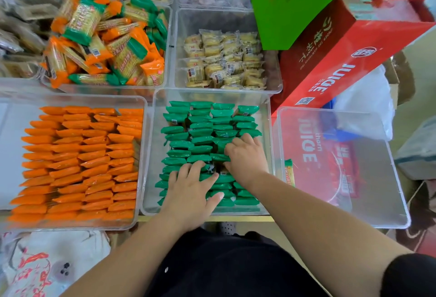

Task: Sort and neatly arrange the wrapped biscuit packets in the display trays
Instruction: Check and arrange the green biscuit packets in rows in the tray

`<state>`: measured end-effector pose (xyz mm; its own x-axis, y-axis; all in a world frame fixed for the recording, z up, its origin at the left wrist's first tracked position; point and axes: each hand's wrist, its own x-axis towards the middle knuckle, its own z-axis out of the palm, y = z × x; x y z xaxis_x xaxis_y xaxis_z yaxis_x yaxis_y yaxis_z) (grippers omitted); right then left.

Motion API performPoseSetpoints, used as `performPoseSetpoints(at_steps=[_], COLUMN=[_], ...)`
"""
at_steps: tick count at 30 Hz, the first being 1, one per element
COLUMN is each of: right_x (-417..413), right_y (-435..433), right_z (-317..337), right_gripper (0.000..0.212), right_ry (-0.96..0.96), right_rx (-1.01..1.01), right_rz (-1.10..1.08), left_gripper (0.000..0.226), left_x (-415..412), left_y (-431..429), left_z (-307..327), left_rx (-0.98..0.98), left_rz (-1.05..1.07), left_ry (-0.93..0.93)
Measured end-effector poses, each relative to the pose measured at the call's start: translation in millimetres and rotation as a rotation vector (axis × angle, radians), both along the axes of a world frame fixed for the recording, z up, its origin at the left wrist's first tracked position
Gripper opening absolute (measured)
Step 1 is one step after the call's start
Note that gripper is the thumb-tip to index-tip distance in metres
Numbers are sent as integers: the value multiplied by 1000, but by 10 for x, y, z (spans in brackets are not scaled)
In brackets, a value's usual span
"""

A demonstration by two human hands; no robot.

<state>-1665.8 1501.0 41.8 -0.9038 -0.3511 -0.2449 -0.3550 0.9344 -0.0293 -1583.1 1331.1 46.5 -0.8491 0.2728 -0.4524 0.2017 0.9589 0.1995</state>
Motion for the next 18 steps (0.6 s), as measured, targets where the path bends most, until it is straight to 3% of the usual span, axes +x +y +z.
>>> performPoseSetpoints(at_steps=[7, 14, 18], right_x=[23, 245, 413], right_y=[146, 449, 682], right_z=[97, 456, 641], right_gripper=[12, 35, 26], right_ry=[106, 50, -106], right_rx=[-212, -718, -942], right_rz=[-78, -312, -561], left_gripper=[69, 69, 72], left_x=[-46, -47, 25], left_y=[41, 53, 80], left_z=[22, 56, 222], left_rx=[-27, -20, 160], left_rz=[-40, -10, 115], left_ry=[-45, -46, 82])
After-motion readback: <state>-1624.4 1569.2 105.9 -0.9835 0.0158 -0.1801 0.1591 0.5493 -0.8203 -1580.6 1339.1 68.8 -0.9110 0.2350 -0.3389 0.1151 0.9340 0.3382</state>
